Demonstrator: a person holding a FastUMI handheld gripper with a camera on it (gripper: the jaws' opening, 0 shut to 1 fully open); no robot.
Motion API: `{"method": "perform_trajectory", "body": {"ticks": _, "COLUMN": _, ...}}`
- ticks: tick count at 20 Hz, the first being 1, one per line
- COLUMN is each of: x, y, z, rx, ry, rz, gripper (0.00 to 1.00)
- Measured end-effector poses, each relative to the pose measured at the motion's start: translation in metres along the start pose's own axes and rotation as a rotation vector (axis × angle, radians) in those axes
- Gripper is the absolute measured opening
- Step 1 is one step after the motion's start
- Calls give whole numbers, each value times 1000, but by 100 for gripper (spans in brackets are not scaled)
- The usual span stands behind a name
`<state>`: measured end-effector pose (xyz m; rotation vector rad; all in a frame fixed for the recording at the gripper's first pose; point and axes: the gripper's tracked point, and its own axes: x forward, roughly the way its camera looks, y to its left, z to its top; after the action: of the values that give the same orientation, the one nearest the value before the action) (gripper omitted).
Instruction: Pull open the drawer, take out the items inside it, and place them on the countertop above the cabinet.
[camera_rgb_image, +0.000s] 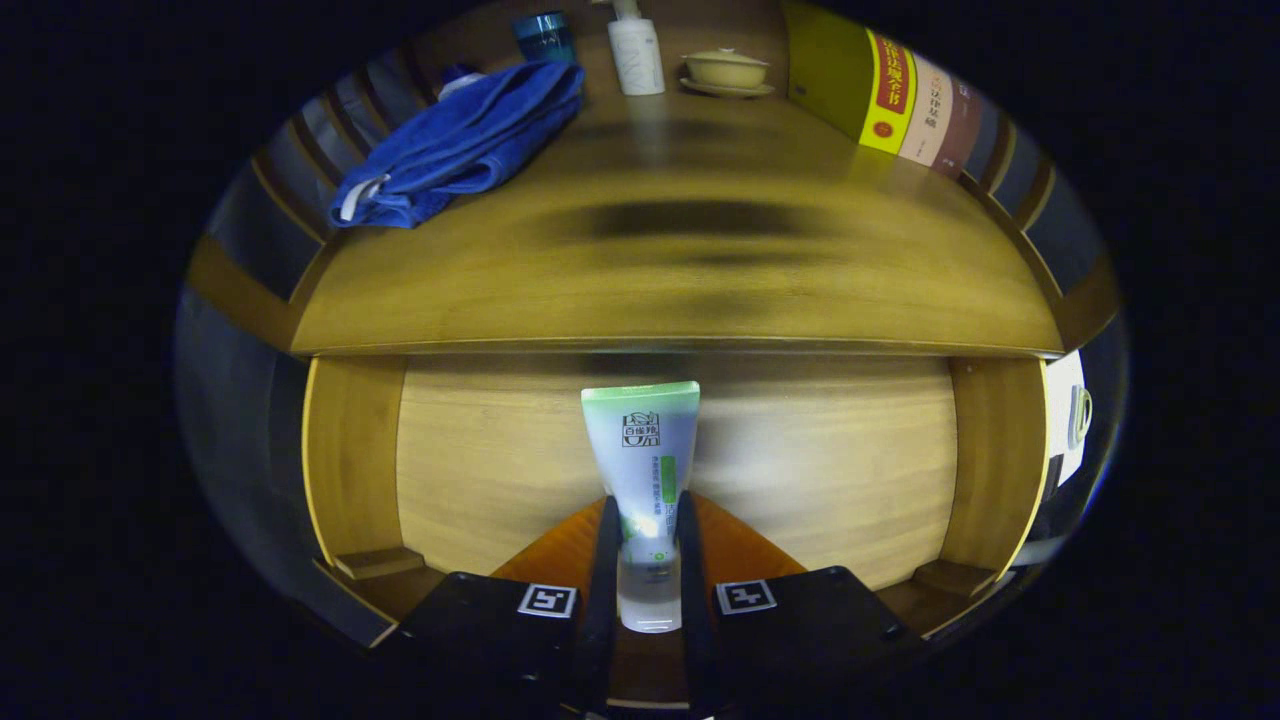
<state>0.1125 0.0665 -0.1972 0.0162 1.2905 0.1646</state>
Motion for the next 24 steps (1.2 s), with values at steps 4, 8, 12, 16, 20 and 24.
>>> {"method": "perform_trajectory", "body": {"ticks": 4, "x": -65, "y": -21, "z": 30, "rx": 8, "ry": -33, "rz": 13, "gripper": 37}}
{"method": "perform_trajectory", "body": {"ticks": 8, "x": -99, "y": -28, "z": 46, "rx": -2, "ry": -78, "rz": -6, "gripper": 37}}
{"method": "perform_trajectory", "body": {"ticks": 12, "x": -124, "y": -27, "z": 74, "rx": -20, "ry": -131, "rz": -13, "gripper": 37}}
{"method": "perform_trajectory", "body": {"ticks": 16, "x": -138, "y": -32, "z": 108, "rx": -29, "ry": -174, "rz": -45, "gripper": 37}}
{"method": "perform_trajectory", "body": {"ticks": 20, "x": -134, "y": -41, "z": 138, "rx": -37, "ry": -197, "rz": -87, "gripper": 37}}
{"method": "perform_trajectory", "body": {"ticks": 24, "x": -119, "y": -45, "z": 166, "rx": -20, "ry": -234, "rz": -63, "gripper": 37}}
